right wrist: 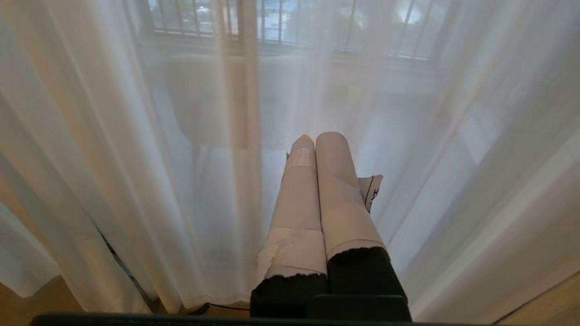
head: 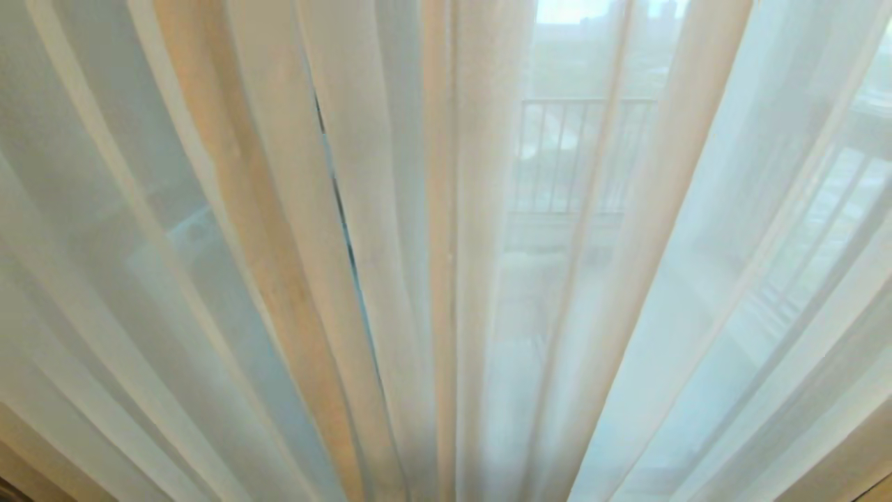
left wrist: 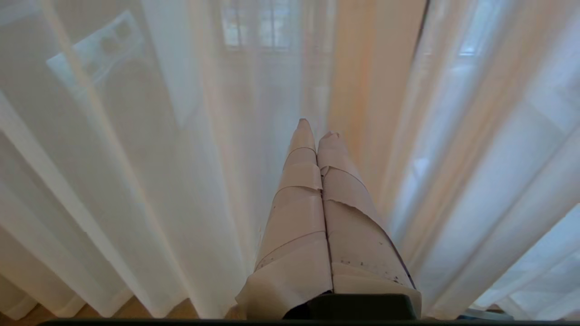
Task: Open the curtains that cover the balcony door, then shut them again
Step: Close the outer curtains on both sides
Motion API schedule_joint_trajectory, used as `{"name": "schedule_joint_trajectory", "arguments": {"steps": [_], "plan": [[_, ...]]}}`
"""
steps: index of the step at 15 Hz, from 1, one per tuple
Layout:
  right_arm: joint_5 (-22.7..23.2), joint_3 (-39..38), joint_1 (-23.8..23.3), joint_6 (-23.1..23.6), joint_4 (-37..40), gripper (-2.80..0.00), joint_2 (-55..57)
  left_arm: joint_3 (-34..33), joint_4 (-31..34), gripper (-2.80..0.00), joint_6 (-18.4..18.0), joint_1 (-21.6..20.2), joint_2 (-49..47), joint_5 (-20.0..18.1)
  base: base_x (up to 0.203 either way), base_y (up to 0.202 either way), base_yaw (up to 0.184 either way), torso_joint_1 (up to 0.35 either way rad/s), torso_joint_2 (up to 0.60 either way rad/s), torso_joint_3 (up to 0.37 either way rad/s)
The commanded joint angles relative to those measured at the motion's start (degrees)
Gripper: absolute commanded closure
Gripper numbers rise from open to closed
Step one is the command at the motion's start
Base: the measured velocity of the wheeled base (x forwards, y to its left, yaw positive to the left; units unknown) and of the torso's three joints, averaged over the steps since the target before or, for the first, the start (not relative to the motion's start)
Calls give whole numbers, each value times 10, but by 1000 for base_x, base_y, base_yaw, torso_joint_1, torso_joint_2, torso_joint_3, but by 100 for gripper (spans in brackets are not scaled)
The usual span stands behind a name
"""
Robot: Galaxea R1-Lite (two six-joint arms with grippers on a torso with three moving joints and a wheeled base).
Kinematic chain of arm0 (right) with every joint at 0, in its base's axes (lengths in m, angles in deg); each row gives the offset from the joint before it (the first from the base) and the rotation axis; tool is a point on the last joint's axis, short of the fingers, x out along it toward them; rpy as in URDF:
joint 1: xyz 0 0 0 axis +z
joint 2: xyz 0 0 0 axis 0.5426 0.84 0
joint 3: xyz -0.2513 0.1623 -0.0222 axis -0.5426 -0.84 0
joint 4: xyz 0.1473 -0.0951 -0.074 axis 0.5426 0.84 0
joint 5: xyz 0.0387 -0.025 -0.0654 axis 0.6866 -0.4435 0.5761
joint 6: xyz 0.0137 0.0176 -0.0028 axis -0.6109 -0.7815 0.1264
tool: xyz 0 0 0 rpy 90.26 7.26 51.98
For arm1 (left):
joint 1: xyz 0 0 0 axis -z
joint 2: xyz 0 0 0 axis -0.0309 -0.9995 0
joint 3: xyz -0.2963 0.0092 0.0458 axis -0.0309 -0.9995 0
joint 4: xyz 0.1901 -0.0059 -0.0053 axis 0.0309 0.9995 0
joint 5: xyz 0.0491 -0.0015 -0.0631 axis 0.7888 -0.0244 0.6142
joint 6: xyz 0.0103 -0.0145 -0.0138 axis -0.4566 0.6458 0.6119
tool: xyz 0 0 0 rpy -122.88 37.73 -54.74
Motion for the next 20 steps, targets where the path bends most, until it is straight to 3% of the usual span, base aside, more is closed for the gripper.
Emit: {"name": "schedule_joint_trajectory", "arguments": {"steps": [1,6,11,15,20], "plan": [[1,0,0,1,0,0,1,0,0,0,0,0,0,0,0,-195,0,5,0,7],[0,0,-1,1,0,0,1,0,0,0,1,0,0,0,0,-192,14,2,0,3],[-1,0,0,-2,2,0,1,0,-1,0,1,0,0,0,-1,-203,132,4,3,5],[-32,0,0,-46,0,0,1,0,-1,0,1,0,0,0,0,-183,54,6,2,5],[-33,0,0,-45,-1,0,1,0,-1,0,1,0,0,0,0,-192,-2,4,2,3]]}}
